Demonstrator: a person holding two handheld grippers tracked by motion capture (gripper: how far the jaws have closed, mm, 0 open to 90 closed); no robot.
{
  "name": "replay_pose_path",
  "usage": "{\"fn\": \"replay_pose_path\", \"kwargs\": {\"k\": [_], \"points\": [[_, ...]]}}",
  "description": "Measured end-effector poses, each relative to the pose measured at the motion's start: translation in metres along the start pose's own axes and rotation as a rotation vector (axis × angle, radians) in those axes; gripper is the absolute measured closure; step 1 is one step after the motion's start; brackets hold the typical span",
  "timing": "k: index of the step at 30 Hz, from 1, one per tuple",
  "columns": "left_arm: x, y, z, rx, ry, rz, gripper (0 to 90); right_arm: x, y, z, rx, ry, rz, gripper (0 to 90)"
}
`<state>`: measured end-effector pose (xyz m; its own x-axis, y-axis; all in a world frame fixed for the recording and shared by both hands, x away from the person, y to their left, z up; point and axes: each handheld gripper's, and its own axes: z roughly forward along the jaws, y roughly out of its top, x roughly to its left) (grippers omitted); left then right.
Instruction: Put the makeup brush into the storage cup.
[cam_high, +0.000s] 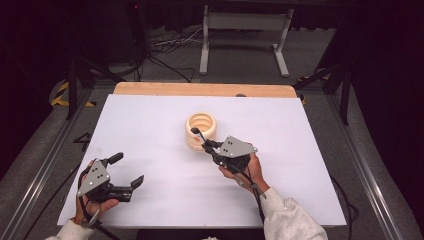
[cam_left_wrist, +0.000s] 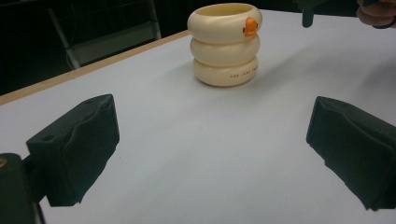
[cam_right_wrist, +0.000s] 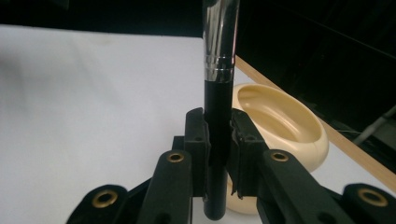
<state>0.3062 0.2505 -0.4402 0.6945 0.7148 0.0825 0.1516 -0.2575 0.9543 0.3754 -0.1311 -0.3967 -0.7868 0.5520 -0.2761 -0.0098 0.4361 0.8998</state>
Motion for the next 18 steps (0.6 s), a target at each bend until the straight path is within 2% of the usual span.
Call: {"fn": "replay_pose_path", "kwargs": {"k": [3,6,9,15,18], "points": [[-0.001,-0.004,-0.005,-0.007,-0.006,-0.013,4.1,-0.009,0.004,0.0,-0.054,0.016,0.082,80.0],[-0.003,-0.007,-0.01,-0.006,-0.01,-0.019,4.5,-0.016,0.01,0.001,-0.087,0.016,0.118,80.0],[-0.002,-0.007,-0.013,-0.015,-0.005,-0.027,4.4,-0.02,0.015,0.003,-0.105,0.008,0.122,80.0],[0.0,-0.006,-0.02,-0.046,0.005,-0.047,4.5,-0.028,0.025,0.008,-0.152,0.009,0.162,79.9],[0.001,-0.007,-0.019,-0.048,0.016,-0.037,4.5,-0.033,0.031,0.014,-0.17,0.0,0.164,79.9]]}}
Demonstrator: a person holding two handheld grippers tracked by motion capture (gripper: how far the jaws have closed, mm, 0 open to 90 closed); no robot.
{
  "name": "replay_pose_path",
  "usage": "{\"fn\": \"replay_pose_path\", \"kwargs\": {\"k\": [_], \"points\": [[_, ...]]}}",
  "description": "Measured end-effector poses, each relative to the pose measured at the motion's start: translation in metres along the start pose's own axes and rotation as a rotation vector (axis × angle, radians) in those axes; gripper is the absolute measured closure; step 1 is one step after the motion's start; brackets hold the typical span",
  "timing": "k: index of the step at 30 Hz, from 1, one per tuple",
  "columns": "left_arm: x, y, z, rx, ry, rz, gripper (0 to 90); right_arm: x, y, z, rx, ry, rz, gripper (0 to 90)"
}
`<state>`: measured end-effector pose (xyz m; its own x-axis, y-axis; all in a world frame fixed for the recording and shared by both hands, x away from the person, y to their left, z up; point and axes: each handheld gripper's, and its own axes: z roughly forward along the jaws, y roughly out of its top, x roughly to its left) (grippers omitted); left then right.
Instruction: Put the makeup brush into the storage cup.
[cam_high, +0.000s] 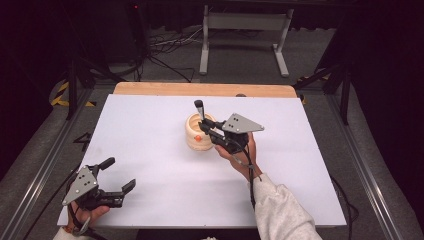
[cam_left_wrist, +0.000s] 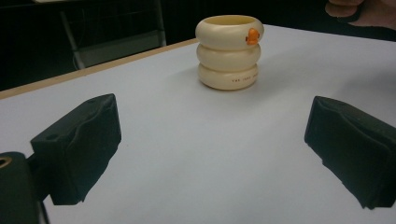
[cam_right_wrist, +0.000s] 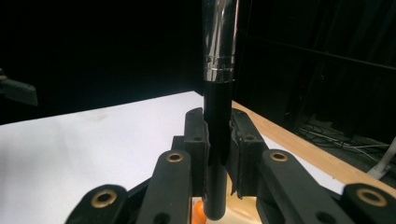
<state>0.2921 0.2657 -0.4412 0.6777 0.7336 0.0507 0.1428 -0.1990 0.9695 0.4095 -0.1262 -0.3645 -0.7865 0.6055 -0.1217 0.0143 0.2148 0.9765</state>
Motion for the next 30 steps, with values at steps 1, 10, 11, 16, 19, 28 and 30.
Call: {"fn": "replay_pose_path", "kwargs": {"k": [1,10,11,16,19,28,30], "points": [[0.001,0.0,0.0,0.0,-0.002,0.0,4.5,-0.002,0.001,0.001,-0.008,0.001,0.004,79.9],[0.001,-0.002,0.005,0.013,0.0,0.013,4.9,-0.013,0.004,0.012,-0.037,-0.023,0.037,79.9],[0.001,-0.002,0.005,0.013,0.001,0.014,5.0,-0.015,0.003,0.014,-0.041,-0.026,0.041,79.9],[0.0,-0.002,0.005,0.018,-0.006,0.02,5.3,-0.022,0.0,0.019,-0.045,-0.039,0.053,79.9],[-0.001,-0.002,0.006,0.018,-0.009,0.014,5.2,-0.026,-0.004,0.024,-0.036,-0.048,0.068,79.9],[-0.002,-0.004,0.009,0.028,-0.023,0.013,5.4,-0.033,-0.013,0.034,-0.022,-0.063,0.08,79.9],[-0.003,-0.004,0.01,0.028,-0.026,0.014,5.4,-0.034,-0.016,0.035,-0.019,-0.065,0.085,79.9]]}}
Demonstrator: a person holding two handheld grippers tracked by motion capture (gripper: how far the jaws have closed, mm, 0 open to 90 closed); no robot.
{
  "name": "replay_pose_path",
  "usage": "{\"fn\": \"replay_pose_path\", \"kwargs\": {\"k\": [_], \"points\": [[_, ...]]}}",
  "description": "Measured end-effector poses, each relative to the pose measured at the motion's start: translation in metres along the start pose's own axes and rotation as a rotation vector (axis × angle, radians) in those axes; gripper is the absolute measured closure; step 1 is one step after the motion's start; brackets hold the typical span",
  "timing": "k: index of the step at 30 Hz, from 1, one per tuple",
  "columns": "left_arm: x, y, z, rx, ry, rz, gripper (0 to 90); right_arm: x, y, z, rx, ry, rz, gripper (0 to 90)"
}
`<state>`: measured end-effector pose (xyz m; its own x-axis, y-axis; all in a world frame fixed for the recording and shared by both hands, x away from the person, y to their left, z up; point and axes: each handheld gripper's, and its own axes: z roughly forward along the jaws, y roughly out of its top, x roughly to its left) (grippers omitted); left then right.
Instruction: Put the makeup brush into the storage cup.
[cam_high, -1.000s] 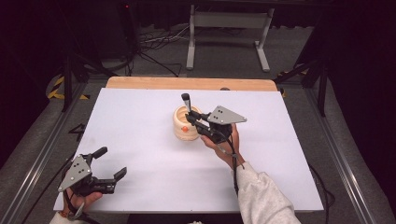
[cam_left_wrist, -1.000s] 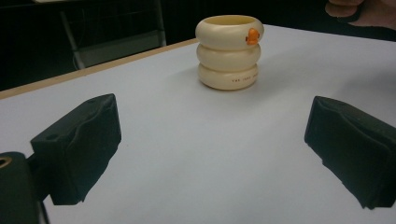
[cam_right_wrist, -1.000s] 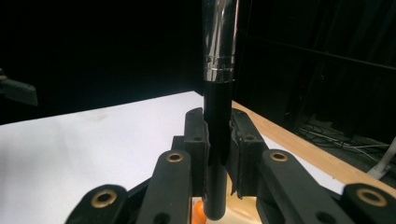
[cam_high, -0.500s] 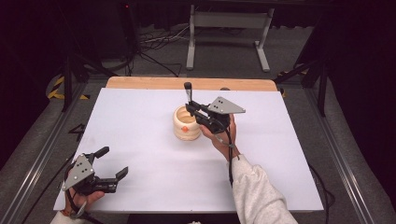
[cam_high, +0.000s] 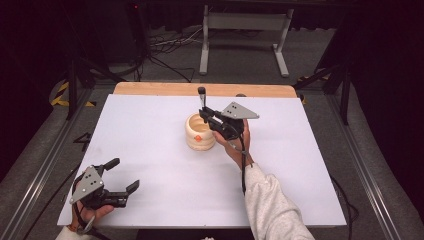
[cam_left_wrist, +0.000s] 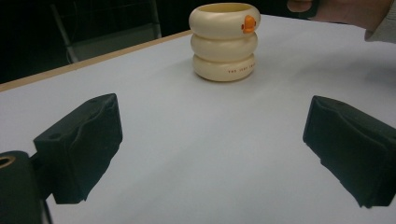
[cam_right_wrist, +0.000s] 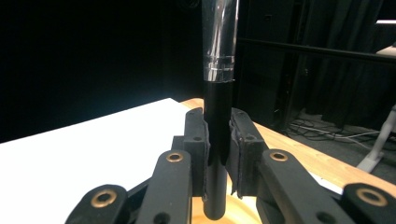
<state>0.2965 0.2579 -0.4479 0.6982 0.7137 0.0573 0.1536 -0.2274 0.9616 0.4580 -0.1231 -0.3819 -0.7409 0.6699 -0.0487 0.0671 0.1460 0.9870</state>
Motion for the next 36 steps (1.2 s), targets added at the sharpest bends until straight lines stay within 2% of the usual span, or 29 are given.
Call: {"fn": "replay_pose_path", "kwargs": {"k": [16,20,26,36], "points": [[0.001,-0.001,0.001,0.005,-0.007,-0.006,5.4,-0.001,-0.022,0.011,0.033,-0.005,0.037,79.9],[0.001,-0.001,0.002,0.012,-0.007,-0.004,5.4,0.001,-0.028,0.01,0.048,-0.01,0.033,79.8],[-0.001,-0.002,0.003,0.015,-0.011,-0.004,5.4,0.002,-0.038,0.007,0.051,-0.005,0.063,79.8],[-0.001,-0.002,0.003,0.018,-0.013,-0.002,5.4,0.002,-0.039,0.004,0.049,-0.019,0.068,79.7]]}}
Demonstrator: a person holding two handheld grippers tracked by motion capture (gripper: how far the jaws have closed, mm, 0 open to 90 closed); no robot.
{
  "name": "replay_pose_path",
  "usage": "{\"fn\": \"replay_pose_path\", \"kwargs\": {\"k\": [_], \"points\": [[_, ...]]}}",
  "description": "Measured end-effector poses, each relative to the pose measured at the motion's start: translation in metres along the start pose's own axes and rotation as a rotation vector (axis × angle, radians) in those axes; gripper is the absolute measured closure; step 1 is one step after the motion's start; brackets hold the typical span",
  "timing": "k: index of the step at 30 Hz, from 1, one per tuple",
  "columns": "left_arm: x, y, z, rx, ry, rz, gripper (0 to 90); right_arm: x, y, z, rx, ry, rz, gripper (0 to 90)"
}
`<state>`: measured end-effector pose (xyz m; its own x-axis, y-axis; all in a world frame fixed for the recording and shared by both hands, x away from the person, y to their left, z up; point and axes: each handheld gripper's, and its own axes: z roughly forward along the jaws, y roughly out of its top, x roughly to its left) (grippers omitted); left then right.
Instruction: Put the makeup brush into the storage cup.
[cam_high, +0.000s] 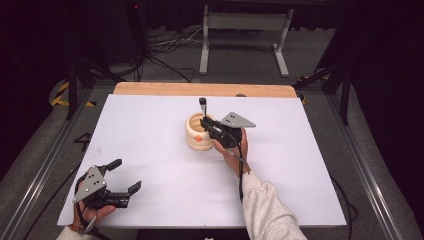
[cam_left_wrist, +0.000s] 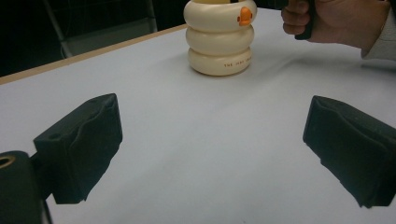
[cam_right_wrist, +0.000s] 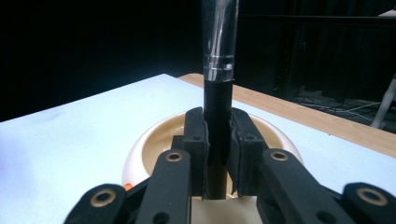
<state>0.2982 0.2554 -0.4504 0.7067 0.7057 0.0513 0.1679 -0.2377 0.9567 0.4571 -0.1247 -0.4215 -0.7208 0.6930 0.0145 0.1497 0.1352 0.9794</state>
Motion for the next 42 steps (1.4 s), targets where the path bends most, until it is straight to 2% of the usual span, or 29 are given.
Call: {"fn": "replay_pose_path", "kwargs": {"k": [12,17,21,31,39,42], "points": [[0.0,0.0,0.001,0.005,0.001,0.003,5.4,0.0,0.0,0.0,0.002,-0.003,-0.001,79.4],[-0.001,0.0,0.002,0.008,-0.012,-0.001,5.4,0.0,0.0,-0.001,0.003,-0.016,-0.001,75.1],[-0.001,0.0,0.002,0.011,-0.014,0.001,5.4,0.002,0.004,-0.004,0.002,-0.029,-0.021,66.9],[-0.002,0.0,0.004,0.02,-0.015,0.004,5.4,0.0,0.012,-0.013,-0.002,-0.058,-0.066,56.2],[-0.002,0.0,0.004,0.019,-0.012,0.007,5.4,0.003,0.022,-0.021,0.001,-0.093,-0.135,44.9],[-0.002,0.0,0.003,0.016,-0.009,0.008,5.4,0.004,0.025,-0.023,0.0,-0.097,-0.144,40.9]]}}
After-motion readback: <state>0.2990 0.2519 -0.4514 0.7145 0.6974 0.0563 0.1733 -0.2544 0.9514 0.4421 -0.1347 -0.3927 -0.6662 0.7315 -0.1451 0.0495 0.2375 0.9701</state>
